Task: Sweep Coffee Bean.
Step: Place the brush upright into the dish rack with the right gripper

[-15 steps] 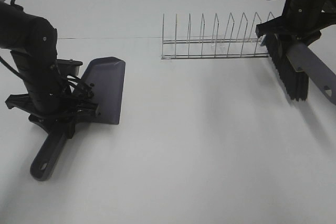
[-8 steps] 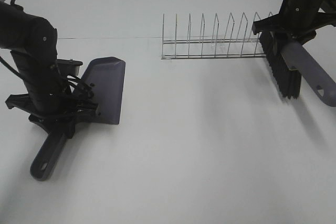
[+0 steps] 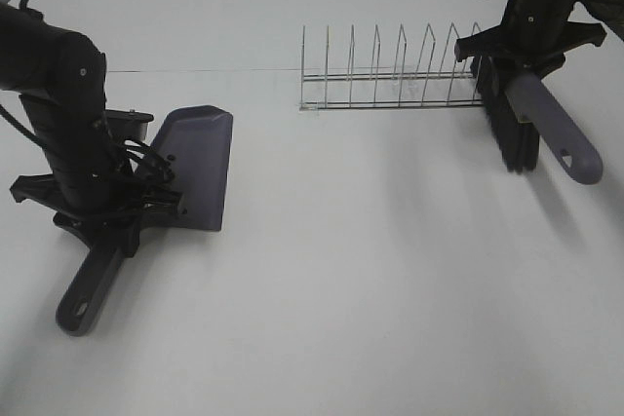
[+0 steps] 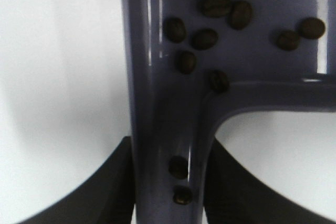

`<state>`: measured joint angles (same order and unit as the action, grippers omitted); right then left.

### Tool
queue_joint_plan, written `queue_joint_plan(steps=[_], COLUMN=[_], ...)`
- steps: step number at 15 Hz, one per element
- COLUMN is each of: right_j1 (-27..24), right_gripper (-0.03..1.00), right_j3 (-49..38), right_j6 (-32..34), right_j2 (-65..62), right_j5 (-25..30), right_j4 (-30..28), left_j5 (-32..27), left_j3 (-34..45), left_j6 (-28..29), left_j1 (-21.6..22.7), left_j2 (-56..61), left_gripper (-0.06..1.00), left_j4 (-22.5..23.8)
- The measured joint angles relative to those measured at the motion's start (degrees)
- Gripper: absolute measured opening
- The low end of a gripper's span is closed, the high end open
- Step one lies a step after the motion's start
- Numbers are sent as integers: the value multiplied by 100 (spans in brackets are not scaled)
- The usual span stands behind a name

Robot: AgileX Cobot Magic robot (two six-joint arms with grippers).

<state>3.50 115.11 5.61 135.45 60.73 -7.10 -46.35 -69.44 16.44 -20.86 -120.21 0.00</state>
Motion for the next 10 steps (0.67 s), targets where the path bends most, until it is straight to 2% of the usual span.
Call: queue_joint_plan(steps=[6, 10], right_j1=[-6, -6], right_gripper=[26, 26], right_j3=[1770, 2068], right_j6=[-138, -143], right_j2=[1020, 1186], right_j5=[659, 705], right_j4=[-29, -46], left_j5=[0, 0], left_j3=[0, 0], left_j6=[0, 0], left_j1=[0, 0], left_j2=[0, 0], left_gripper=[32, 32], left_j4=[0, 0])
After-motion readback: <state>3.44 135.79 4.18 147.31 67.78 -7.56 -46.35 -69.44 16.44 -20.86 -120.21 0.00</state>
